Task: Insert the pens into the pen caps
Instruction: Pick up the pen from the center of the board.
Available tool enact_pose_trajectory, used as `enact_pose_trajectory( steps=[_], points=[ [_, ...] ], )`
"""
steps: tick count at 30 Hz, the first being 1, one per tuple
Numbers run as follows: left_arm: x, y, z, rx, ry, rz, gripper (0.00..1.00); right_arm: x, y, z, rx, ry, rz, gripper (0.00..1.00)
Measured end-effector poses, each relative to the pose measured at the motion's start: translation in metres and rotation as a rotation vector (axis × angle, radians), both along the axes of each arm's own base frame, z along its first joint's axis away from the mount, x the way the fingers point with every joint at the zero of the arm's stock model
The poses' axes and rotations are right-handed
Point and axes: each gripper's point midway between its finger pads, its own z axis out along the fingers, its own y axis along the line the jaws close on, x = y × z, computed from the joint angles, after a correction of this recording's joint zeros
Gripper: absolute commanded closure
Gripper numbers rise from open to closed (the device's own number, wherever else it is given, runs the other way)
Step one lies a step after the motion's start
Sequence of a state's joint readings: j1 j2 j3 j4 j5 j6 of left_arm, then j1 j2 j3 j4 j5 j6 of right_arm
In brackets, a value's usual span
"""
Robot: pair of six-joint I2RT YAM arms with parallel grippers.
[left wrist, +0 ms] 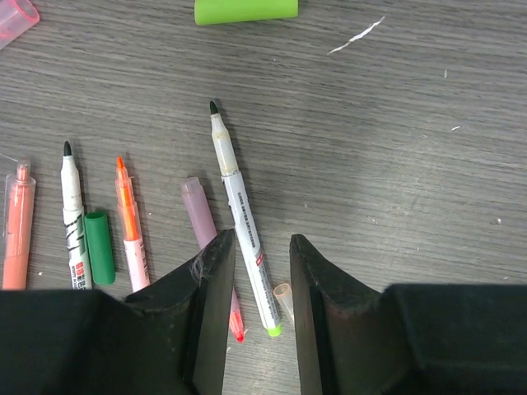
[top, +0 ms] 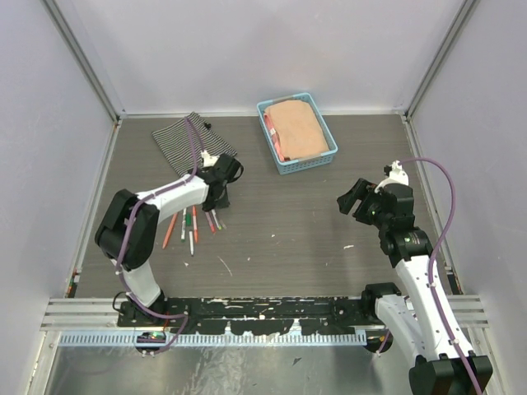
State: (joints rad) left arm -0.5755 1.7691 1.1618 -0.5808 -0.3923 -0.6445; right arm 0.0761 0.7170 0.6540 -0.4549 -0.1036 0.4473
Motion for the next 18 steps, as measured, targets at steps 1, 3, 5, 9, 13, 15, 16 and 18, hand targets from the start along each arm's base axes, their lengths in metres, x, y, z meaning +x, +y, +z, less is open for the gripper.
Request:
enact_pose_trajectory(
  steps=[1,3,5,9,13,15,16,18],
  points=[
    [-0.0001,0.0003,-0.0013,0.001,0.003,0.001,0.61,-0.0001,0.0001,-0.0001,0.0,0.001,0.0,0.22],
    [-0.0006,0.0014,-0.0046,0.005,0.011,0.003,0.61,-0.0004,0.0002,-0.0005,0.001,0.003,0.001,0.22],
    [-0.0008,0.0025,-0.0067,0.005,0.015,0.006,0.62,-0.0006,0.0006,-0.0007,0.002,0.004,0.003,0.22],
    [0.002,0.0018,-0.0084,-0.009,0.013,0.013,0.64,-0.001,0.0011,-0.001,0.003,0.006,0.006,0.22],
    [0.004,0.0023,-0.0093,-0.018,0.013,0.018,0.66,-0.0023,0.0011,-0.0024,0.003,0.013,0.006,0.22],
    [0.005,0.002,-0.0092,-0.022,0.01,0.019,0.66,-0.0028,0.0011,-0.003,0.004,0.017,0.006,0.22],
    [0.0055,0.0022,-0.0096,-0.023,0.01,0.021,0.66,-0.0031,0.0013,-0.0035,0.004,0.019,0.006,0.22],
    [0.006,0.0024,-0.0111,-0.026,0.009,0.023,0.66,-0.0035,0.002,-0.0036,0.008,0.021,0.009,0.22]
  ],
)
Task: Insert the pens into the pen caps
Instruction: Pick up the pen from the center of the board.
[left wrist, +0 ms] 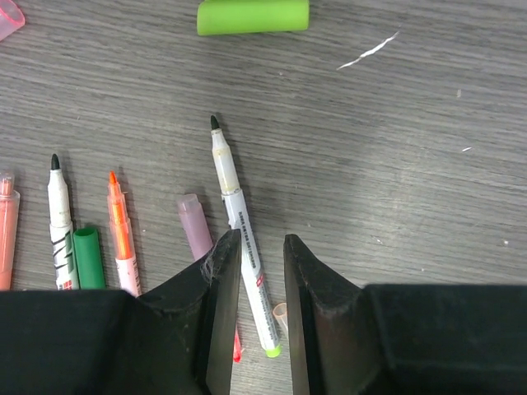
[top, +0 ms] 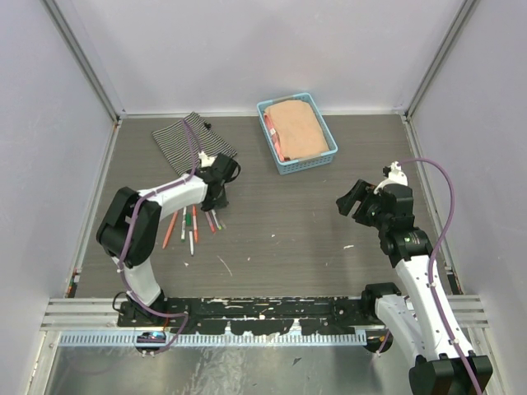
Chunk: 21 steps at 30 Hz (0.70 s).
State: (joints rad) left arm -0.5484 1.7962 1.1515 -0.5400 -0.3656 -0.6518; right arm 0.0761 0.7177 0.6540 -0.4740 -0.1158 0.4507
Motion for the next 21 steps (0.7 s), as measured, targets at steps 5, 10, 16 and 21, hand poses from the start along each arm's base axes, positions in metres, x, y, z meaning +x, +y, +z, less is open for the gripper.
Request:
enact_pose_trajectory(
  steps=[5,10,16,21],
  points=[
    [-0.004,0.005,-0.006,0.003,0.018,0.006,0.66,-0.001,0.001,-0.001,0.004,0.004,0.004,0.22],
    [-0.007,0.006,-0.01,0.002,0.026,0.009,0.67,-0.001,0.002,-0.001,0.006,0.007,0.009,0.22],
    [-0.005,0.004,-0.013,-0.003,0.024,0.01,0.74,-0.001,0.003,-0.003,0.009,0.016,0.014,0.22],
    [-0.002,0.002,-0.013,-0.012,0.014,0.01,0.85,-0.001,0.003,-0.003,0.009,0.016,0.014,0.22]
  ],
)
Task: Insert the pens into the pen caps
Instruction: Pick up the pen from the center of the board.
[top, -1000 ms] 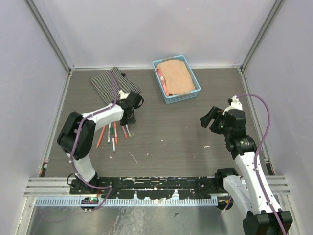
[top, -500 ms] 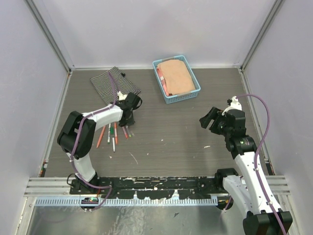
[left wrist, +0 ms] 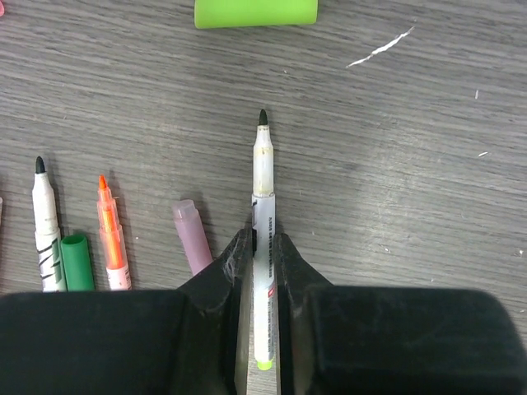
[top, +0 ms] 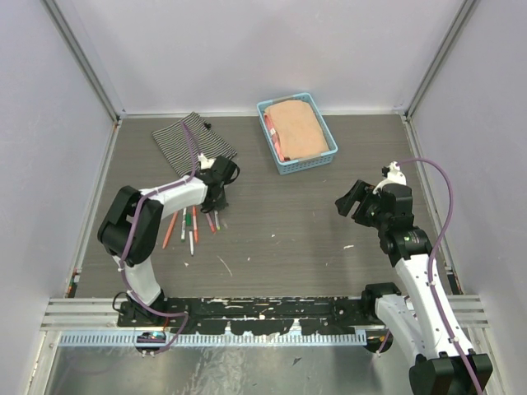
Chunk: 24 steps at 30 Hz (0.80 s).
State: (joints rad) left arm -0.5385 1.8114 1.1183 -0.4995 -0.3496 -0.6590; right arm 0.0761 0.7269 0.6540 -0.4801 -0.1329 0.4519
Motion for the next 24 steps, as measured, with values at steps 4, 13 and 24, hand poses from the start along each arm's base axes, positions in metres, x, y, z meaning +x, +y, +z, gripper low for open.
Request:
enact_pose_trajectory(
  steps=[4,13,24],
  points=[
    [0.001,0.0,0.0,0.002,-0.002,0.001,0.89,0.0,0.0,0.0,0.0,0.0,0.0,0.22],
    [0.0,0.003,0.005,0.02,-0.002,-0.023,0.96,0.0,-0.003,0.003,-0.007,-0.014,-0.019,0.05],
    [-0.002,-0.03,0.111,-0.188,-0.245,-0.189,0.99,0.004,0.024,0.023,0.064,-0.031,0.129,0.03]
  ],
)
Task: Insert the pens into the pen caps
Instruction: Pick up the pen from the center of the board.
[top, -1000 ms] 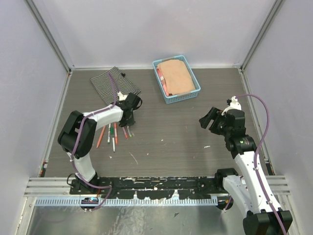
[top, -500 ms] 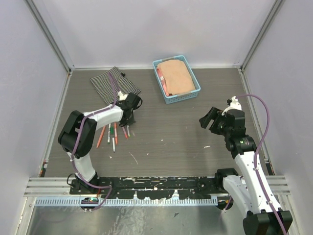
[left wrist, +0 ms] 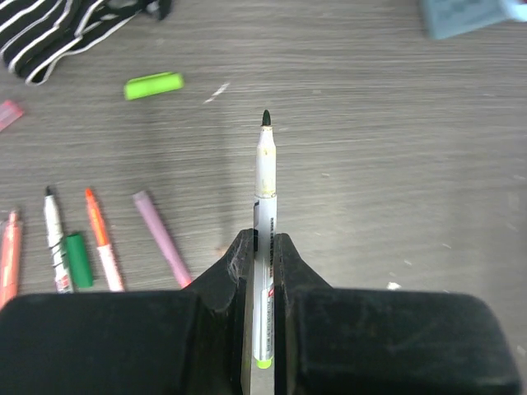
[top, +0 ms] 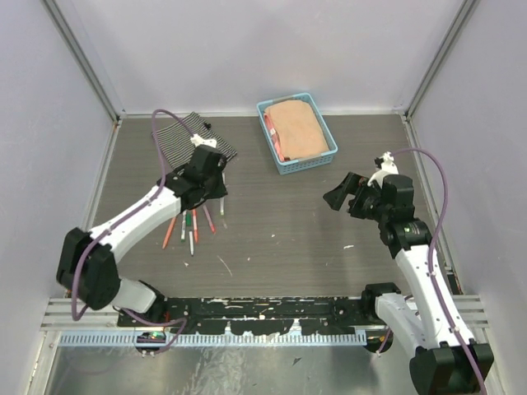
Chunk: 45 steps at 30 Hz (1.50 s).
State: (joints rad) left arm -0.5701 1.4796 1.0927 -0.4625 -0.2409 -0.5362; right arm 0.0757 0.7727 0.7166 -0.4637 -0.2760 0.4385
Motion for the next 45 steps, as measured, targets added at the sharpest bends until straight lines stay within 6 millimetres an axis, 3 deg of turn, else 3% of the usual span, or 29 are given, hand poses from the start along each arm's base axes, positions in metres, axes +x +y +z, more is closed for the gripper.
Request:
enact_pose_trajectory(
  steps=[4,9,16,22,34,45],
  points=[
    [-0.01,-0.014,0.035,-0.105,-0.069,-0.077,0.99,0.005,0.023,0.003,0.079,-0.011,0.112,0.06],
    [-0.027,-0.027,0.061,-0.212,-0.115,-0.164,0.99,0.003,0.055,0.006,0.153,-0.055,0.213,0.08],
    [-0.046,-0.033,0.099,-0.318,-0.197,-0.241,1.0,-0.03,0.163,0.005,0.167,-0.085,0.483,0.13],
    [-0.06,-0.029,0.122,-0.376,-0.27,-0.266,1.0,-0.039,0.221,0.012,0.213,-0.176,0.527,0.2],
    [-0.07,-0.025,0.131,-0.421,-0.308,-0.263,1.0,-0.038,0.286,0.043,0.346,-0.282,0.544,0.33],
    [-0.071,-0.023,0.143,-0.446,-0.342,-0.256,0.96,-0.042,0.313,0.05,0.408,-0.275,0.601,0.5]
  ],
)
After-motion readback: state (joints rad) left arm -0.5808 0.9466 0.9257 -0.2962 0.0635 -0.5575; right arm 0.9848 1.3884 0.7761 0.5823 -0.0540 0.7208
